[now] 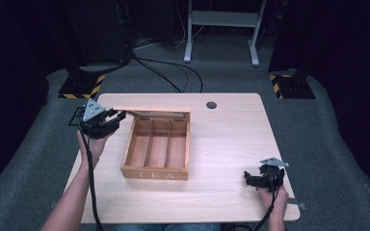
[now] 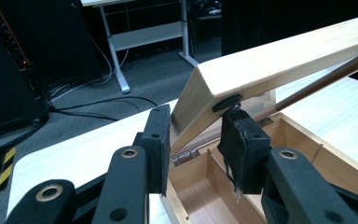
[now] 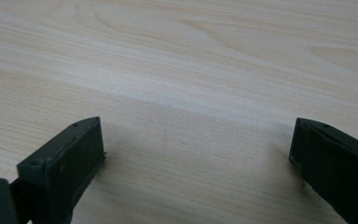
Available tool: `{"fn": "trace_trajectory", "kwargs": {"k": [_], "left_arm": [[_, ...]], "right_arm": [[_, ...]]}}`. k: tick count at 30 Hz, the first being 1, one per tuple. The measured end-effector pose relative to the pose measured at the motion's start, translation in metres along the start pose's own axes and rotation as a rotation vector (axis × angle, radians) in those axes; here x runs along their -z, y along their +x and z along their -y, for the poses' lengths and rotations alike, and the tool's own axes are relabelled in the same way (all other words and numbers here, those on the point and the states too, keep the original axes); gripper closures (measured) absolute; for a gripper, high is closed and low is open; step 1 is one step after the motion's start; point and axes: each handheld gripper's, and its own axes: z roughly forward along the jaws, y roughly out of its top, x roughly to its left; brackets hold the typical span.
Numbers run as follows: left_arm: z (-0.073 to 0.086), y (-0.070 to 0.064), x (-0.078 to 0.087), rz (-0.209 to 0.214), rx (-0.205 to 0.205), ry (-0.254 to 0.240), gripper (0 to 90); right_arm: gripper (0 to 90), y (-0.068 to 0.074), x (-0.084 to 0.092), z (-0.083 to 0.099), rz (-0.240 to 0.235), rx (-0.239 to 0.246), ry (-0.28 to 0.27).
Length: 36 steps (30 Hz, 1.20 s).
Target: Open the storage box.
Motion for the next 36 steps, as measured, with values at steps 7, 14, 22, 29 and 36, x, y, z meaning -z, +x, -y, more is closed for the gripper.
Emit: {"fn": "trace_trajectory", "kwargs": {"k": [7, 14, 22, 29, 36], "left_arm": [[-0.0001, 0.0, 0.0001, 0.001, -0.001, 0.001, 63.2], [-0.0003, -0.0001, 0.0002, 0.0, -0.002, 0.004, 63.2], [-0.0009, -0.0002, 0.0001, -0.001, -0.004, 0.006, 63.2], [-0.0011, -0.0001, 0.0004, 0.001, -0.005, 0.009, 63.2], [-0.0011, 0.0001, 0.0004, 0.002, -0.004, 0.009, 63.2]], "right_arm": [[2.6, 0.0, 0.0, 0.0, 0.0, 0.0, 0.0], [2.5, 0.0, 0.0, 0.0, 0.0, 0.001, 0.0], [2.6, 0.0, 0.0, 0.0, 0.0, 0.0, 0.0], [2.6, -0.0001, 0.0, 0.0, 0.0, 0.001, 0.0], [2.6, -0.0001, 0.0, 0.0, 0.0, 0.002, 0.0]]}}
